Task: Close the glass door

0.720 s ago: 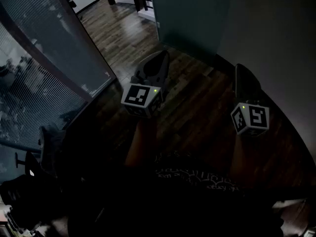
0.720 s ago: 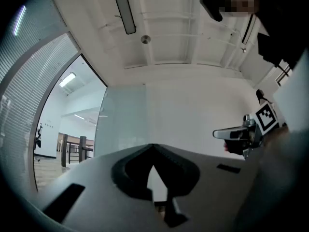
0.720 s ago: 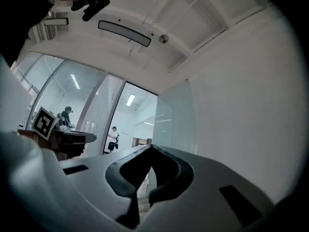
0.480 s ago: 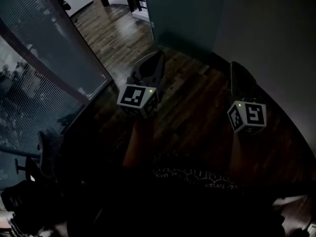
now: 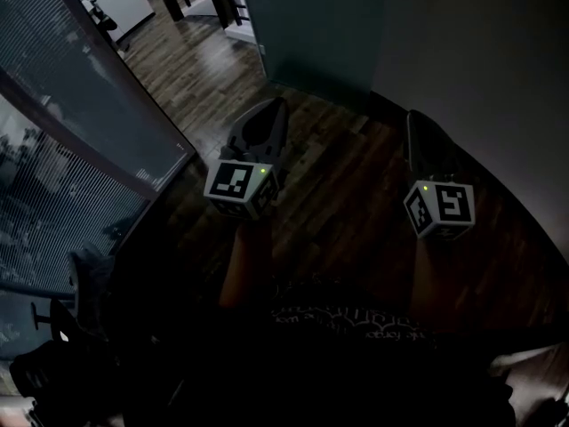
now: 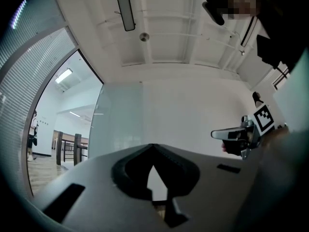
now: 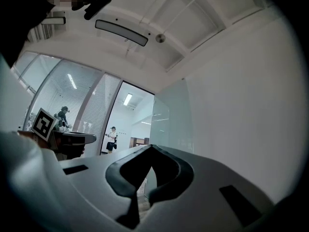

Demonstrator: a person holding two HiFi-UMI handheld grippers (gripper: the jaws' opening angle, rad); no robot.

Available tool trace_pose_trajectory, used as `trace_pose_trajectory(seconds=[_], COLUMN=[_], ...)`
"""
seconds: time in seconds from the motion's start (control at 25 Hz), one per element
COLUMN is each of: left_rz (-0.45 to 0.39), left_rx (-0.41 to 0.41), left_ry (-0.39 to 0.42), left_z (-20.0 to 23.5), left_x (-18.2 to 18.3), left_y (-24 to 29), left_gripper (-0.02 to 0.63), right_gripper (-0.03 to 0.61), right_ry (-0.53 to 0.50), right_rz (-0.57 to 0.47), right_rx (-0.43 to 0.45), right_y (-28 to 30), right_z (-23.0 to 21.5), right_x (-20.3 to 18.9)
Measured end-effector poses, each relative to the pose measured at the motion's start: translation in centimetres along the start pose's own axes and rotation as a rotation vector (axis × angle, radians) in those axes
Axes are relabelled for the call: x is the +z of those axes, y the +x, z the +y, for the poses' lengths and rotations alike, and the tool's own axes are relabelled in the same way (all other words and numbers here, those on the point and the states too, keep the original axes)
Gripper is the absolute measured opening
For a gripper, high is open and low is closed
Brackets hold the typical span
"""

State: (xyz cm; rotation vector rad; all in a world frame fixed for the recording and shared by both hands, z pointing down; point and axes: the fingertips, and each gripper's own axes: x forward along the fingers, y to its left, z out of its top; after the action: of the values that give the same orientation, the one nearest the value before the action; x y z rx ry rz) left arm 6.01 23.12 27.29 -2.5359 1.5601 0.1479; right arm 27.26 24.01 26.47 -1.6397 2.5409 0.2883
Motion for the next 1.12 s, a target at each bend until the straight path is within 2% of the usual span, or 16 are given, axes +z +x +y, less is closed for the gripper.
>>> trace_pose_trajectory(seconds=[0.36, 0.6, 0.8, 1.12], left_rz=[-0.012, 0.003, -0.011, -0.018], left_rx=[-0.041, -0.132, -0.127, -0.138], left_ry=[-0.016, 0.000, -0.036, -0.031], left_z=[-0.9, -3.5, -2.9, -1.0], left_x=[-0.3, -1.0, -1.3, -1.7], left_y=[0.6, 1.0, 0.8, 0.1], left_gripper=[0.002, 0.002, 0.002, 0.002], right_gripper=[0.003, 0.003, 0.003, 0.003], right_ry=[0.036, 0.051, 0.051, 0.047], right_rz=[0.017, 0.014, 0.007, 0.015], right_rx=[-0.027, -0.045, -0.071, -0.103], right_y=[0.1, 0.3, 0.4, 1.0], right_z=[-0.9, -0.5, -0.4, 0.4], right_x=[-0.9, -0.7, -0.9, -1.3])
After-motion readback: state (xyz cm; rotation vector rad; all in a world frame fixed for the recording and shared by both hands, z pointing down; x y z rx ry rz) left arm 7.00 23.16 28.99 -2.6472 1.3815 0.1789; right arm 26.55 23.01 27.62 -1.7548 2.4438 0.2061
